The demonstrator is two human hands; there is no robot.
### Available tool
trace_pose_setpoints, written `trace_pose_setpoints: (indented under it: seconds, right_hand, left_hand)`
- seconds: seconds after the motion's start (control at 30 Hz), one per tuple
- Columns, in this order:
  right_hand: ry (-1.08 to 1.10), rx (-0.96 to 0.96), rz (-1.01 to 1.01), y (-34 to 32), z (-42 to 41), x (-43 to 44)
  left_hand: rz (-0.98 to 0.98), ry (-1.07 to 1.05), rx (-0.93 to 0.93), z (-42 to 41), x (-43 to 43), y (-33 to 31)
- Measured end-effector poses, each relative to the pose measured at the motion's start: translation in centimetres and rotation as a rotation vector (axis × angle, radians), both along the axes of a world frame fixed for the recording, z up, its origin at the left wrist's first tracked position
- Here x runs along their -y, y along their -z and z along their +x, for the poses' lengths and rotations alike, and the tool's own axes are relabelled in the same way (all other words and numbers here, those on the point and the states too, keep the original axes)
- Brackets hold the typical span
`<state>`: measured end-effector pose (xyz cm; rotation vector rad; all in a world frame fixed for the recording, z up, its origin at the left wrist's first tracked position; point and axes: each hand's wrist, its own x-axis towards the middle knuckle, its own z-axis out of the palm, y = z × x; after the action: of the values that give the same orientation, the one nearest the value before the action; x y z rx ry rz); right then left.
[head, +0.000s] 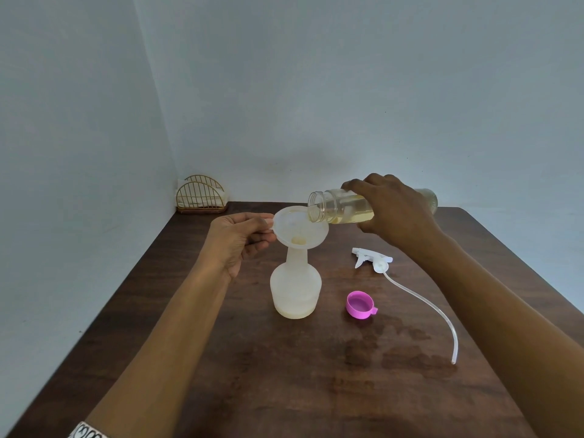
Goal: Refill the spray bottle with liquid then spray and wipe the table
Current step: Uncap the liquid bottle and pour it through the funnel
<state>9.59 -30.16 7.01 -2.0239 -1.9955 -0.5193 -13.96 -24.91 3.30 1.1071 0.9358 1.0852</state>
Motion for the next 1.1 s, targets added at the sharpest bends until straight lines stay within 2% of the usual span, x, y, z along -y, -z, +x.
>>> trace_pose_setpoints:
  seconds: [1.1]
  right_hand:
    - [0.022,0.033,0.017,-0.37,0.09,0.24]
  left_hand:
    - [-0.021,-0.011,0.006,0.13,0.22,-0.1]
